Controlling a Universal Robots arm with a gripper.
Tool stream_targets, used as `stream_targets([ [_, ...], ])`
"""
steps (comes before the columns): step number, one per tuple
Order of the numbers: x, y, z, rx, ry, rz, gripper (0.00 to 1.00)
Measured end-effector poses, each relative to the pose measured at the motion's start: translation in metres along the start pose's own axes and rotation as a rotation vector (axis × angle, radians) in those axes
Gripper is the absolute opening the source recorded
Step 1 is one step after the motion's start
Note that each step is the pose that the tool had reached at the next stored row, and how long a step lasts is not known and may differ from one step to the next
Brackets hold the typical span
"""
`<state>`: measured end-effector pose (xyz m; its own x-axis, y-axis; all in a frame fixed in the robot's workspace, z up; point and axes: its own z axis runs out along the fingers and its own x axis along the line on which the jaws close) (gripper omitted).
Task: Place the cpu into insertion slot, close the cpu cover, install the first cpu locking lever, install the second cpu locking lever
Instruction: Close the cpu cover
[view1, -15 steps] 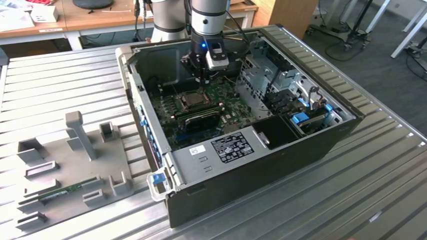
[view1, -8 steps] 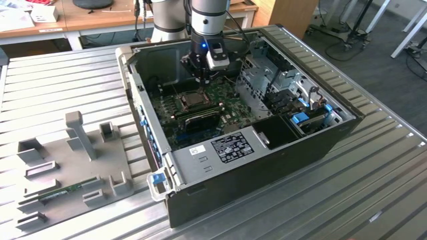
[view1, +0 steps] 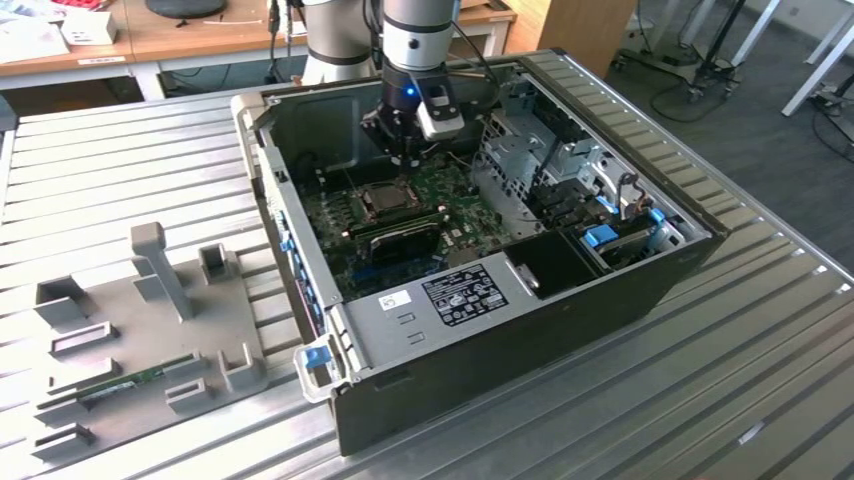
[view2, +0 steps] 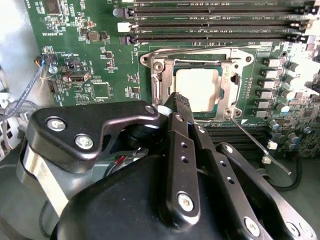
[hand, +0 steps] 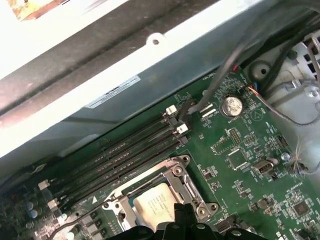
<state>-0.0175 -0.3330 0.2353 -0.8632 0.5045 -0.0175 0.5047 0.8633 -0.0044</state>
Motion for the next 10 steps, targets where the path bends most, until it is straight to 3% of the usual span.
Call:
stream_targets([
  [10, 0.0, 0.0, 0.0005, -0.0021, -0.0005, -0.123, 0.1],
])
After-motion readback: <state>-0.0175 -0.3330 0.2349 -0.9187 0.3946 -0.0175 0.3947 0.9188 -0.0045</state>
